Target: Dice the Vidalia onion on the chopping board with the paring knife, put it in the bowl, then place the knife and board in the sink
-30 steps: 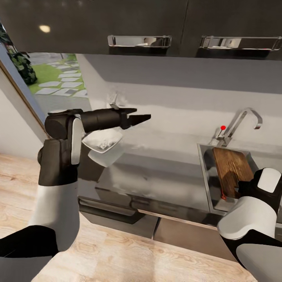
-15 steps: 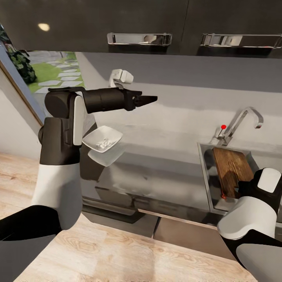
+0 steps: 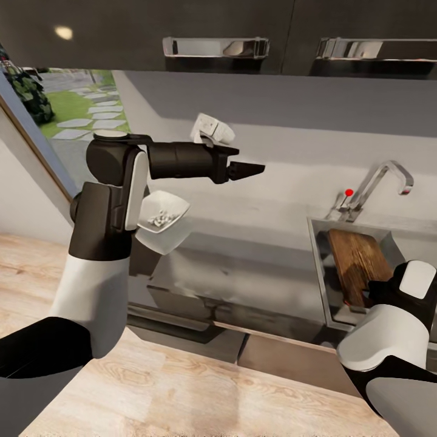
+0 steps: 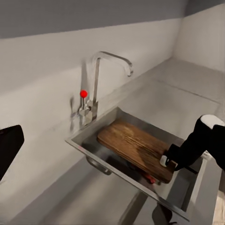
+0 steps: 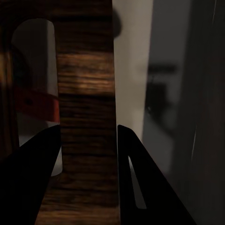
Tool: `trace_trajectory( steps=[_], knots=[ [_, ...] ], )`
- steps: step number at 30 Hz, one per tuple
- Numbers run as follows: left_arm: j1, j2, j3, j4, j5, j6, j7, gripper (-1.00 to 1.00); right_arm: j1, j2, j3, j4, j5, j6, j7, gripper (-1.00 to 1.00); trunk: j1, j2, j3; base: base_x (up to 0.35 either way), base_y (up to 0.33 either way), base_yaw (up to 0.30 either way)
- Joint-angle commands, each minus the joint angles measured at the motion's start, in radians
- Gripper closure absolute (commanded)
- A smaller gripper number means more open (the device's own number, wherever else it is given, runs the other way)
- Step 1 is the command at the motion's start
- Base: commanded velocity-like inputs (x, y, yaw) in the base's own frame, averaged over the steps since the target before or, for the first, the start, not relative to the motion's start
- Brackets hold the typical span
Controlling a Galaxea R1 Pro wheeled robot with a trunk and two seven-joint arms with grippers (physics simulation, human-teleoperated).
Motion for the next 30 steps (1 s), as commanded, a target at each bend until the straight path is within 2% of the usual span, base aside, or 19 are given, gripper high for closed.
trace_trajectory(
  steps=[1, 25, 30],
  knots=[
    [-0.001, -0.001, 0.0, 0.001, -0.005, 0.007, -0.007, -1.0, -0.001, 0.0, -0.002, -0.002, -0.004, 0.01, -0.004, 1.0, 0.001, -0.002, -0.003, 0.0, 0.0, 0.0],
    [0.0, 0.002, -0.003, 0.002, -0.005, 0.008, -0.009, -1.0, -0.002, -0.005, -0.006, -0.002, -0.004, 0.02, -0.003, 1.0, 0.001, -0.002, -0.042, 0.0, 0.0, 0.0],
    [0.0, 0.002, -0.003, 0.001, -0.005, 0.008, -0.008, -1.0, -0.001, -0.006, -0.007, -0.002, -0.004, 0.021, -0.003, 1.0, 0.001, -0.002, -0.044, 0.004, 0.0, 0.0]
  ],
)
